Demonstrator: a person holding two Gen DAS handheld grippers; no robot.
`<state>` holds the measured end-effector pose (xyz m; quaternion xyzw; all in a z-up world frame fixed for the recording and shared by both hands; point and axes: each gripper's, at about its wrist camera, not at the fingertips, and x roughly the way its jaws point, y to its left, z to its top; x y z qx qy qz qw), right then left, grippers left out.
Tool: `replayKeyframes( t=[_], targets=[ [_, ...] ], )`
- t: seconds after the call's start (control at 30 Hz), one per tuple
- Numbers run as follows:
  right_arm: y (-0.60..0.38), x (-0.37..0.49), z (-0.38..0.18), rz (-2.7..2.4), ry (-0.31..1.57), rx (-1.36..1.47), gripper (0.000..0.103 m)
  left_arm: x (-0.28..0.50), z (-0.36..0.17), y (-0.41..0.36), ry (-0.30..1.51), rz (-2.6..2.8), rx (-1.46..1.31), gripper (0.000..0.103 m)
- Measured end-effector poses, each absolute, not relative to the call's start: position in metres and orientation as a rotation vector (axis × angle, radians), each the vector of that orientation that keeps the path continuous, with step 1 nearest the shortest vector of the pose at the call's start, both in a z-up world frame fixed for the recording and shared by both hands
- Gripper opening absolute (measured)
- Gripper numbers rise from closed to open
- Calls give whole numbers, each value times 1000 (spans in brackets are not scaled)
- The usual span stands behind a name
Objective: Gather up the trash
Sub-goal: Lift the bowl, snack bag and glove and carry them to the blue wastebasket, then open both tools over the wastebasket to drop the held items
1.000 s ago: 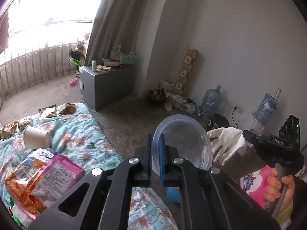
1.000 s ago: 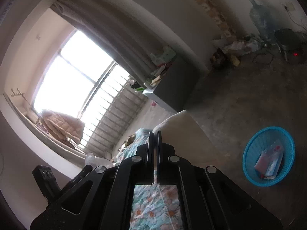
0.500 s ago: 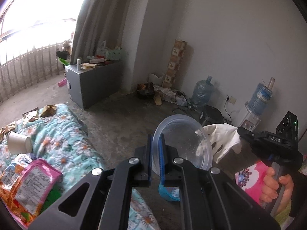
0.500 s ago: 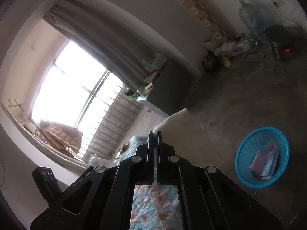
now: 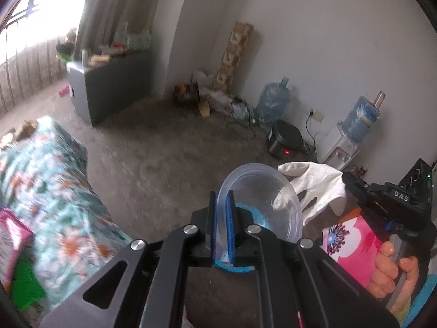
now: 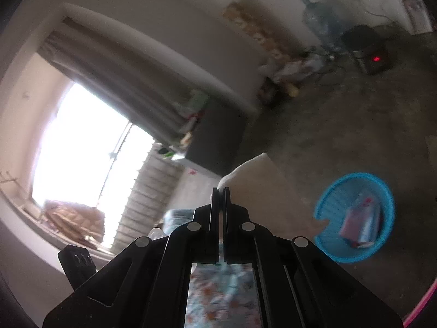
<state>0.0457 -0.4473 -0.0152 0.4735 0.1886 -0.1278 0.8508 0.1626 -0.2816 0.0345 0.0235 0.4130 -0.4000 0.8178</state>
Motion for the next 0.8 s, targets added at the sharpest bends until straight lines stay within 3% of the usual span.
replayKeyframes(
  t=[0.33, 0.43, 0.47, 0.5, 0.53, 0.6, 0.8],
  targets=[
    [-476, 65, -78, -395, 531, 1081, 1, 175, -42, -346, 1058, -858, 136, 6],
    [-490, 76, -104, -431, 574, 1126, 6, 177, -65, -366, 1112, -859, 146, 6],
    [-494, 78, -115, -458, 595, 1138, 17, 178, -76, -374, 1139, -868, 153, 6],
    [-498, 78, -122, -481, 608, 1145, 25, 178, -82, -380, 1159, -870, 162, 13],
    [-502, 78, -131, -516, 626, 1153, 39, 179, -94, -387, 1203, -868, 165, 29],
    [-506, 75, -147, -581, 667, 1171, 40, 178, -104, -391, 1232, -856, 157, 38],
    [-490, 58, -144, -594, 673, 1139, 42, 177, -90, -378, 1193, -866, 120, 48]
  ],
)
